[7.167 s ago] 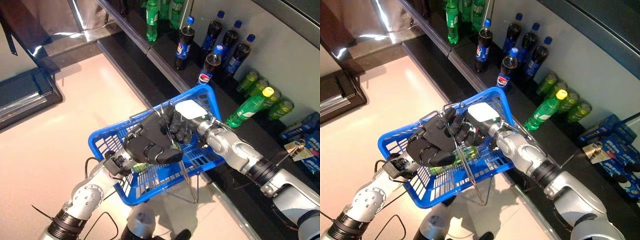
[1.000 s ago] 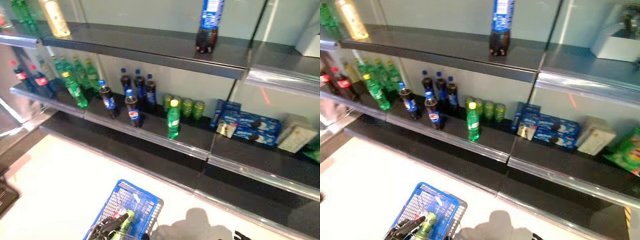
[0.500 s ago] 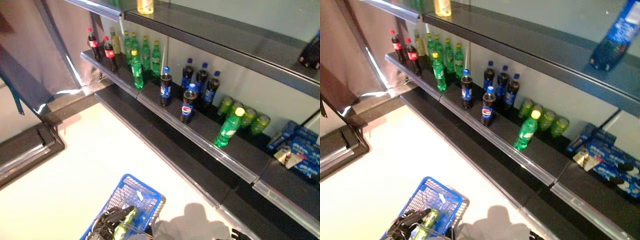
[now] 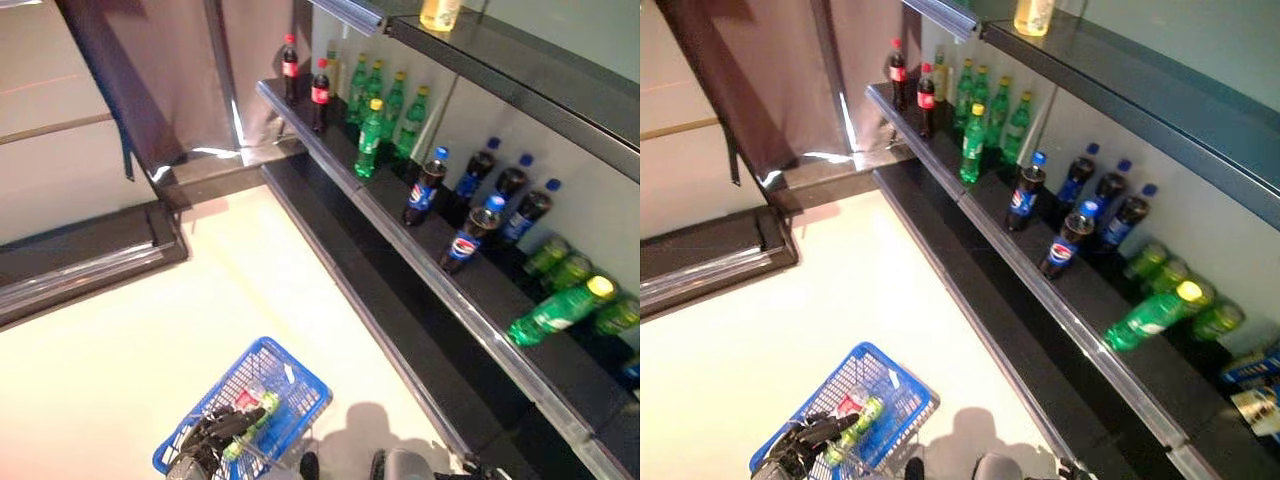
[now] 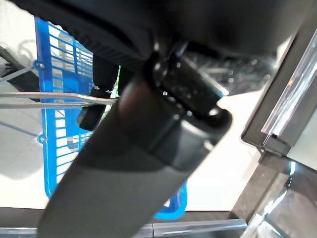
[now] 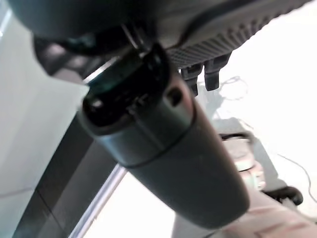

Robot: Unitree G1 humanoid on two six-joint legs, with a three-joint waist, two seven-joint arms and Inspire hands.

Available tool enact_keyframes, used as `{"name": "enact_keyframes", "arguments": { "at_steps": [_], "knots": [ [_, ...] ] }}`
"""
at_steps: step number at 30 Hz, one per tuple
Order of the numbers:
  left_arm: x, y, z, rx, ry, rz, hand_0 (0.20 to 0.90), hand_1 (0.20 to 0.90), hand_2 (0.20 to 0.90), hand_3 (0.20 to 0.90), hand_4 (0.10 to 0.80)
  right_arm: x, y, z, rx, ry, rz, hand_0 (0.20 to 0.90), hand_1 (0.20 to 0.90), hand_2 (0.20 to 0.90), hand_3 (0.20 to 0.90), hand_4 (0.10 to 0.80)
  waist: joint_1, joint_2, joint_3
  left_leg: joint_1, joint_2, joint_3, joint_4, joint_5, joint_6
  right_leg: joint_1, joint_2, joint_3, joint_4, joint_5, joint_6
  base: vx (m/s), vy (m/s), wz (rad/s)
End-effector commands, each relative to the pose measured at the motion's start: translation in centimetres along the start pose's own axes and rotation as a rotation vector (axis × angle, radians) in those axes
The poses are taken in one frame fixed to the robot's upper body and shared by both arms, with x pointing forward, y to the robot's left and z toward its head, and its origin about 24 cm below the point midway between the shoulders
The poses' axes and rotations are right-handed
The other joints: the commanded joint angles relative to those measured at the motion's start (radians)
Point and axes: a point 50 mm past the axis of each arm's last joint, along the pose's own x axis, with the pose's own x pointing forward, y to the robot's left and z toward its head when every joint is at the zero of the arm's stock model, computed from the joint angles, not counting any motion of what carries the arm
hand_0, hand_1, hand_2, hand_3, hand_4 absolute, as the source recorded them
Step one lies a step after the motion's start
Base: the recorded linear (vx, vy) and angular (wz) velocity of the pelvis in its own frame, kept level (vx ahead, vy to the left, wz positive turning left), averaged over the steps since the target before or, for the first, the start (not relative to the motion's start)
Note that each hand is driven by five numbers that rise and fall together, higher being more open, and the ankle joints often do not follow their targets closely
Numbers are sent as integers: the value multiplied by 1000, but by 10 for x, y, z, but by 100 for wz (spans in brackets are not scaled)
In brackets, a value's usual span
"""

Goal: Pick up the drink and place into the basket.

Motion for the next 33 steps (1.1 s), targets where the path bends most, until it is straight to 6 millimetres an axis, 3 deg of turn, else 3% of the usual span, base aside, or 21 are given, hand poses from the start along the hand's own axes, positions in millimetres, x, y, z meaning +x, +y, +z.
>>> {"name": "enact_keyframes", "arguments": {
  "at_steps": [1,3,6,9,10,11,14,17,18,20,22,24,27,29,31,33],
  "knots": [
    [1,-2,46,97,-213,-101,300,300,300,200,100,-1,-18,6,22,-48,-53,900,900,900,900,800,-5,-30,-30,40,-46,-2,60,-148,-66,-65,29,-23,-143,230,41,398,-60,67],
    [-1,4,42,99,-202,-93,300,300,300,200,100,-1,-17,6,14,-49,-44,900,900,900,900,800,-13,-29,-23,69,-57,-32,58,-157,-64,-96,55,-48,-147,245,42,432,-56,58],
    [-1,5,39,114,-182,-100,300,300,300,200,100,-3,-19,-1,17,-31,-55,900,900,900,900,800,-36,-32,-37,87,-80,-98,71,-177,-46,-85,100,14,-118,235,26,336,-57,74],
    [0,3,37,114,-176,-98,300,300,300,200,100,-4,-19,-4,14,-18,-64,900,900,900,900,800,-44,-33,-49,96,-83,-112,81,-193,-44,-72,110,25,-122,228,14,171,-69,82],
    [0,3,35,106,-174,-90,300,300,300,200,100,-4,-20,-6,3,-9,-67,900,900,900,900,800,-47,-34,-66,104,-81,-118,97,-211,-46,-47,120,27,-125,206,-8,241,-157,88],
    [-1,4,34,106,-170,-88,300,300,300,200,100,-4,-21,-4,-3,-16,-65,900,900,900,900,800,-49,-32,-78,111,-73,-113,112,-222,-53,-24,130,27,-122,181,-29,326,-211,93],
    [-1,4,31,100,-168,-84,300,300,300,200,100,-2,-21,1,-13,-27,-68,900,900,900,900,800,-49,-33,-98,116,-53,-87,180,-238,-80,34,131,24,-148,150,-55,183,-127,16],
    [0,2,32,93,-171,-88,300,300,300,200,100,-2,-21,4,-21,-33,-66,900,900,900,900,800,-47,-31,-100,104,-38,-76,222,-203,-103,52,132,19,-158,143,-62,61,-76,15],
    [1,-5,35,79,-189,-109,300,300,300,200,100,-1,-22,11,-36,-48,-66,900,900,900,900,800,-33,-39,-88,5,-18,-33,411,-93,-162,108,117,2,-183,126,-76,87,-148,9],
    [1,-12,36,70,-200,-137,300,300,300,200,100,-1,-26,15,-20,-59,-83,900,900,900,900,800,-16,-52,-64,-117,-1,44,585,-53,-194,155,96,-13,-189,106,-94,77,-148,22],
    [2,-17,41,74,-214,-151,300,300,300,200,100,0,-26,19,-7,-81,-76,900,900,900,900,800,-1,-66,-33,-206,75,108,604,-66,-180,197,84,-10,-191,79,-105,54,-78,6],
    [2,-16,44,68,-226,-145,300,300,300,200,100,1,-23,23,-16,-89,-62,900,900,900,900,800,9,-62,-19,-196,98,125,489,-73,-166,217,97,10,-189,58,-100,82,6,-1],
    [1,-12,46,51,-235,-129,300,300,300,200,100,3,-20,28,-28,-87,-59,900,900,900,900,800,25,-41,-15,-190,125,125,240,-27,-173,246,131,65,-195,32,-90,165,86,-14],
    [0,-9,44,47,-233,-129,300,300,300,200,100,2,-22,25,-24,-80,-67,900,900,900,900,800,39,-27,-16,-195,157,93,124,47,-204,275,144,92,-209,18,-89,191,98,-22],
    [-2,-9,40,46,-233,-141,300,300,300,200,100,0,-27,21,-21,-80,-84,900,900,900,900,800,58,-17,-9,-233,178,27,115,110,-231,299,149,124,-215,-3,-97,152,113,-22],
    [-3,-8,39,35,-236,-141,300,300,300,200,100,0,-30,21,-29,-81,-89,900,900,900,900,800,66,-14,-7,-242,170,-5,129,97,-228,296,146,137,-203,-16,-99,74,132,-62]
  ]
}}
